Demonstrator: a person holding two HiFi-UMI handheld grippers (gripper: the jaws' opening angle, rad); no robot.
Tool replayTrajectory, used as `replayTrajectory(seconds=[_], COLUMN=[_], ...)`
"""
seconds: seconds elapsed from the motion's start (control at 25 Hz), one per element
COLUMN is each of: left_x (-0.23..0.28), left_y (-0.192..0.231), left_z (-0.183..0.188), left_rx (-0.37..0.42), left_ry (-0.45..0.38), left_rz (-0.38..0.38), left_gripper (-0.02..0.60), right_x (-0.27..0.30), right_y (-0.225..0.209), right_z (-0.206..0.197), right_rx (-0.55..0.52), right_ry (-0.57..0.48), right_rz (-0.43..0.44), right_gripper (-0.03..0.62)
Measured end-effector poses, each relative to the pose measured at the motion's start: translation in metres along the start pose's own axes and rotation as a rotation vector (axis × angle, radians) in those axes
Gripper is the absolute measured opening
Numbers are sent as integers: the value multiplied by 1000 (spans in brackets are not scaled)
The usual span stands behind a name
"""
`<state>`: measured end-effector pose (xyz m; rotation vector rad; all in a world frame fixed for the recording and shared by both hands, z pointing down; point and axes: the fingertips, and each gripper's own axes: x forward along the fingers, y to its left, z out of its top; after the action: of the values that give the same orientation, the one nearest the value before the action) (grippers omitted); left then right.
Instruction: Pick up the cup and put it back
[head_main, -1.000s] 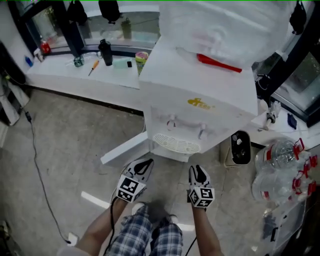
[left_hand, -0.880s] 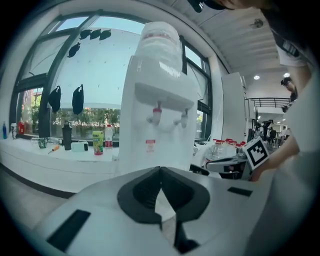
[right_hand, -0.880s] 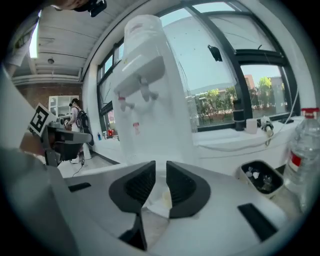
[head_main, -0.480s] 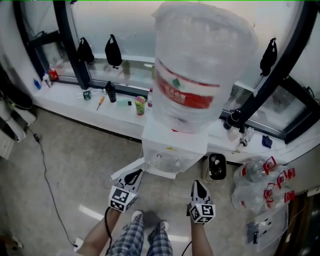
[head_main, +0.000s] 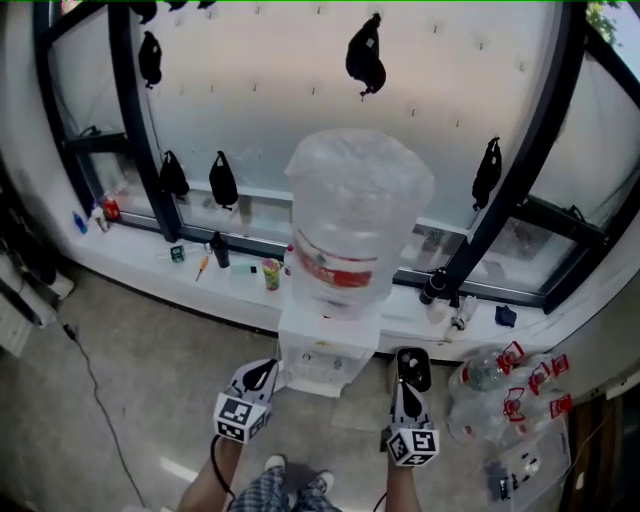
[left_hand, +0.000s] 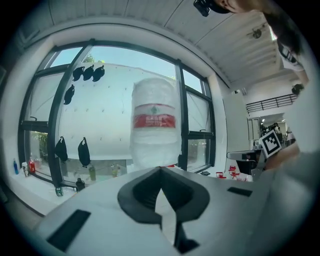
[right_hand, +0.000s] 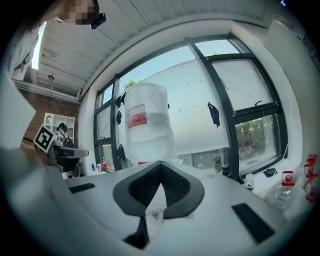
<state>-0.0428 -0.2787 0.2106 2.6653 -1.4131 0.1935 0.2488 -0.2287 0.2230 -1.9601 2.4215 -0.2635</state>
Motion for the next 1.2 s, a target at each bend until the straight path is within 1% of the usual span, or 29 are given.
replayTrajectory(seconds=[0.12,0.2,0.36,0.52,0.76,1.2], left_x=[-5,-9,-19,-18,-12,1], left_y=[-3,-6,-11,-15,-17,-22], left_z=[24,35,41,44,51,53], left_rx=[6,-14,-44,-51,-53,-51], left_ry=[-28,-42,-48,-57,-77,-80], left_rz=[1,4,4,7,8,5], left_gripper=[25,25,25,25,25,25], right_x=[-12,-23,-39,-45,-49,-50], right_y=[-5,-8,-6,-13,-26,-39], right_z=[27,42,58,64,61,65], right_rx=[2,-7,-24,-32,-24,-36], right_ry=[-38,-50,-60,-75,-60,-66], right_rz=[-25,-49,-77,-104,-127,-126], right_gripper=[17,17,16,15,15,15])
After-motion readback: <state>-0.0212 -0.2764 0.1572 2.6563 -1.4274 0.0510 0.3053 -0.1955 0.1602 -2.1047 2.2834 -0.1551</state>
